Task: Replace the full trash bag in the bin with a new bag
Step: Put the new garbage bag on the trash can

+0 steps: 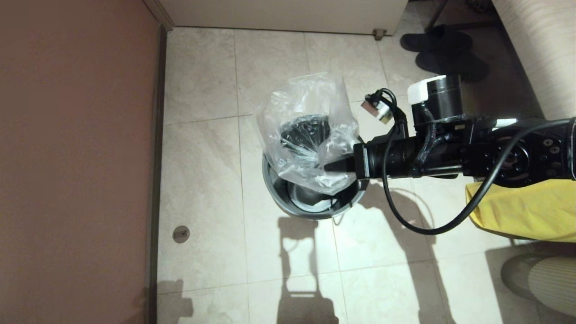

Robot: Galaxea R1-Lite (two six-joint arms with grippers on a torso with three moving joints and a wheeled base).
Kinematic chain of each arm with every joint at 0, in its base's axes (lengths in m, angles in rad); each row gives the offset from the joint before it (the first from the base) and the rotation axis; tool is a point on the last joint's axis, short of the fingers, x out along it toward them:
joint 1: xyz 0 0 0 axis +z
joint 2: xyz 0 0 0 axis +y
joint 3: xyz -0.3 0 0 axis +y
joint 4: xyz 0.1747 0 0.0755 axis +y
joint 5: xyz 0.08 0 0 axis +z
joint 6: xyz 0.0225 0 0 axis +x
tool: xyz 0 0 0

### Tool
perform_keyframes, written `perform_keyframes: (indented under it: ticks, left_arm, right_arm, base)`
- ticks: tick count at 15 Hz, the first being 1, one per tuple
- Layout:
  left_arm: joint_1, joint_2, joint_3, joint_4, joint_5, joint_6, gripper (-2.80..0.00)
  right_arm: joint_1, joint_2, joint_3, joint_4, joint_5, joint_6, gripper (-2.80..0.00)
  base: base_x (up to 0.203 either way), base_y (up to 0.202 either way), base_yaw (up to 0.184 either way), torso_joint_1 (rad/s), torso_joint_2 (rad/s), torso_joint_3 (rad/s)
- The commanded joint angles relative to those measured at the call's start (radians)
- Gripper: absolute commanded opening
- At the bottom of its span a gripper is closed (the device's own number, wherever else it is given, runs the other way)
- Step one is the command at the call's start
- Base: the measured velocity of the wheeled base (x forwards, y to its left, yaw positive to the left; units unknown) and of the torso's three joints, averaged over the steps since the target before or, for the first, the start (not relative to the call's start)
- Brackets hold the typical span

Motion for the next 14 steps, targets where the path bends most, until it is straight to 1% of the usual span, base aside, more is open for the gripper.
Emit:
perform_keyframes:
  ticks: [1,3,5,7,8,10,13,14]
  left_arm:
    - [0.000,0.001,0.000,0.000,0.000,0.000,-2.80]
    - [0.000,0.001,0.000,0.000,0.000,0.000,-2.80]
    - [0.000,0.001,0.000,0.000,0.000,0.000,-2.80]
    - [0.000,0.001,0.000,0.000,0.000,0.000,-2.80]
    - [0.000,0.001,0.000,0.000,0.000,0.000,-2.80]
    - [0.000,0.001,0.000,0.000,0.000,0.000,-2.80]
    - [0.000,0.001,0.000,0.000,0.000,0.000,-2.80]
    - [0.000,0.001,0.000,0.000,0.000,0.000,-2.80]
  right_arm:
    - [0.003,0.025,0.010,0.000,0.004,-0.003,-2.80]
    - [0.015,0.058,0.011,0.000,0.001,-0.006,-2.80]
    - [0.030,0.082,0.007,-0.001,-0.030,-0.009,-2.80]
    - [0.039,0.100,0.007,-0.001,-0.050,-0.028,-2.80]
    - [0.041,0.107,0.007,-0.001,-0.073,-0.039,-2.80]
    - [0.044,0.114,0.005,0.000,-0.142,-0.044,-2.80]
    - [0.054,0.119,0.011,0.001,-0.307,-0.056,-2.80]
    - [0.056,0.119,0.011,0.000,-0.343,-0.056,-2.80]
  base:
    - [0.000,0.000,0.000,0.000,0.00,0.000]
    - [0.000,0.000,0.000,0.000,0.00,0.000]
    - [0.000,0.000,0.000,0.000,0.00,0.000]
    - [0.000,0.000,0.000,0.000,0.00,0.000]
    - [0.000,0.000,0.000,0.000,0.00,0.000]
    - [0.000,0.000,0.000,0.000,0.00,0.000]
    - [0.000,0.000,0.000,0.000,0.00,0.000]
    - [0.000,0.000,0.000,0.000,0.00,0.000]
